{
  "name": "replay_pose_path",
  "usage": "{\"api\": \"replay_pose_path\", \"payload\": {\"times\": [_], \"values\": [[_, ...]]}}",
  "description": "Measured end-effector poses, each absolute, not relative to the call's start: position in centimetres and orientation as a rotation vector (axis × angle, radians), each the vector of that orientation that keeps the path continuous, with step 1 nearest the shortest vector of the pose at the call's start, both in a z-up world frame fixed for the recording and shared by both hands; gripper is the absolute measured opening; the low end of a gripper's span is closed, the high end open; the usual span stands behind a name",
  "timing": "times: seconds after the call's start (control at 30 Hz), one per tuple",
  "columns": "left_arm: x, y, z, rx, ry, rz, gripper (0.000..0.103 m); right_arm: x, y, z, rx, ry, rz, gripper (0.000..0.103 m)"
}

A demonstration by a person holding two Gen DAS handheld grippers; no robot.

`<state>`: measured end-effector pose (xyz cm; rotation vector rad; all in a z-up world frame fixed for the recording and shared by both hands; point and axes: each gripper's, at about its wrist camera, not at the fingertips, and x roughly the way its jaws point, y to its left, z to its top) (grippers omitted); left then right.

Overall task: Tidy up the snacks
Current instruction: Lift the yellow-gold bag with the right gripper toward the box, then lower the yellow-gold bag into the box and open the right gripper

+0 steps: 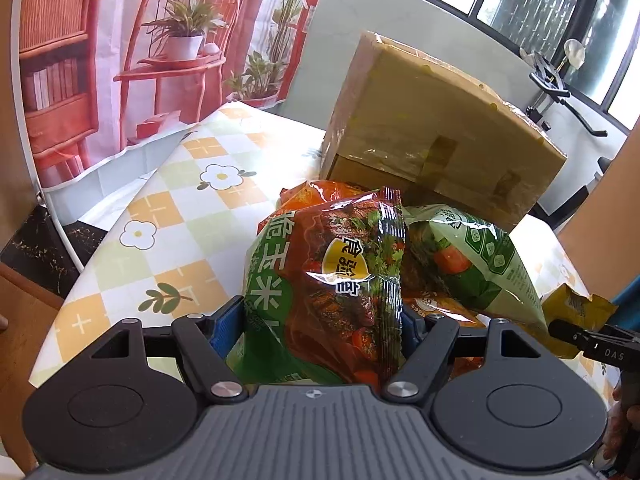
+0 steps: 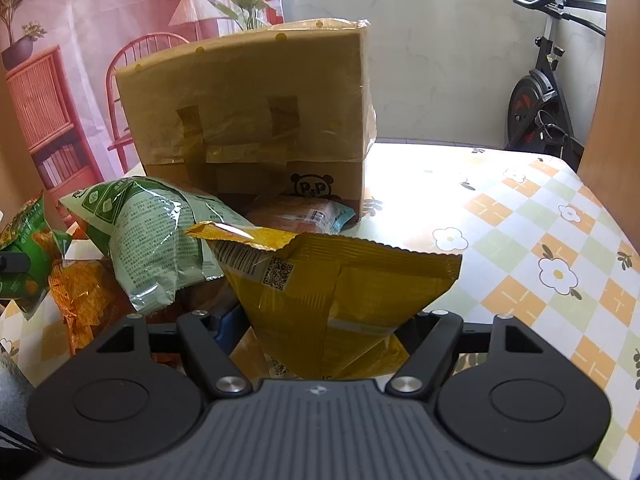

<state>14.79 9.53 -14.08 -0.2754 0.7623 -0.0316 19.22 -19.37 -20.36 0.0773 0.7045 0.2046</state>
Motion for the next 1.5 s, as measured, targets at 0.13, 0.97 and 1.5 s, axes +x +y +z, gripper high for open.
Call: {"api": "replay_pose_path", "payload": {"times": [0.13, 0.97, 1.5], "values": [[15.0, 9.6, -14.0, -0.282, 0.779, -0.023, 0.077, 19.6, -19.1, -20.1, 0.076, 0.73, 0.2, 0.075], [18.4, 6.4, -0.6, -0.258, 0.481, -0.135, 0.077, 20.7, -22.4, -7.9, 0.1, 0.48, 0.277, 0.075], [33.9, 0.5, 2.0, -0.353, 0.504, -0.284, 0.078, 33.9, -18.6, -0.7, 0.09, 0.294, 0.363, 0.075]]}}
